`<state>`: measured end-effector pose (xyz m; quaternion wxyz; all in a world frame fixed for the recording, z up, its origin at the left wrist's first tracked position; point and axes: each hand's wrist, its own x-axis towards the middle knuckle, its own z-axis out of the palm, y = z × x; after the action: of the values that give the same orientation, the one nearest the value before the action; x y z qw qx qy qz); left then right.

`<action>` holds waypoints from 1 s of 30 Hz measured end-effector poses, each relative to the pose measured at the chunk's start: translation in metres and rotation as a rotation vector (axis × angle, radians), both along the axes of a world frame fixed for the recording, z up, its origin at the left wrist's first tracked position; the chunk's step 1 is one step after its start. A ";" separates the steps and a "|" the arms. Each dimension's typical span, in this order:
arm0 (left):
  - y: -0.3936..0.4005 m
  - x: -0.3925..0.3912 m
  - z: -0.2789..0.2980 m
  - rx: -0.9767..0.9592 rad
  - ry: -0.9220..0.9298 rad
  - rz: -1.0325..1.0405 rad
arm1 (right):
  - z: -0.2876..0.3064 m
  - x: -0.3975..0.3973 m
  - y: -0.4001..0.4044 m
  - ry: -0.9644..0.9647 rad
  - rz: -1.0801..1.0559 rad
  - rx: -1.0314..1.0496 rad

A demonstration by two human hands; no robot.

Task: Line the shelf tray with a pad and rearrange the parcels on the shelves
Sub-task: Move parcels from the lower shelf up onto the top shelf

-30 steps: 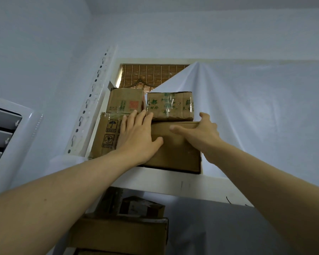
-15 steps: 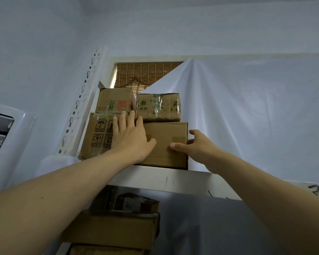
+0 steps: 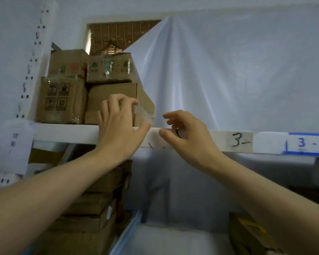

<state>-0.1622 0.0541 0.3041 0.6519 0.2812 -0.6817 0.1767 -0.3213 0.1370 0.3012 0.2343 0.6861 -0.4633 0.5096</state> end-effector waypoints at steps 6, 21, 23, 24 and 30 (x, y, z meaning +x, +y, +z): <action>0.045 -0.064 -0.068 0.054 -0.122 -0.163 | -0.082 -0.074 0.069 0.267 -0.161 0.050; 0.076 -0.222 -0.240 1.059 -0.275 -0.457 | -0.236 -0.262 0.171 -0.239 -0.372 0.589; 0.070 -0.231 -0.251 1.215 -0.262 -0.536 | -0.241 -0.276 0.167 -0.354 -0.443 0.579; 0.067 -0.234 -0.254 1.290 -0.265 -0.568 | -0.244 -0.281 0.165 -0.394 -0.479 0.577; 0.050 -0.265 -0.252 1.596 -0.195 -0.724 | -0.257 -0.292 0.150 -0.559 -0.560 0.611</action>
<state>-0.4268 0.1046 0.0523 0.2158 0.4029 -0.7019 -0.5463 -0.6136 0.2868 0.0442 0.0172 0.4098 -0.8028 0.4327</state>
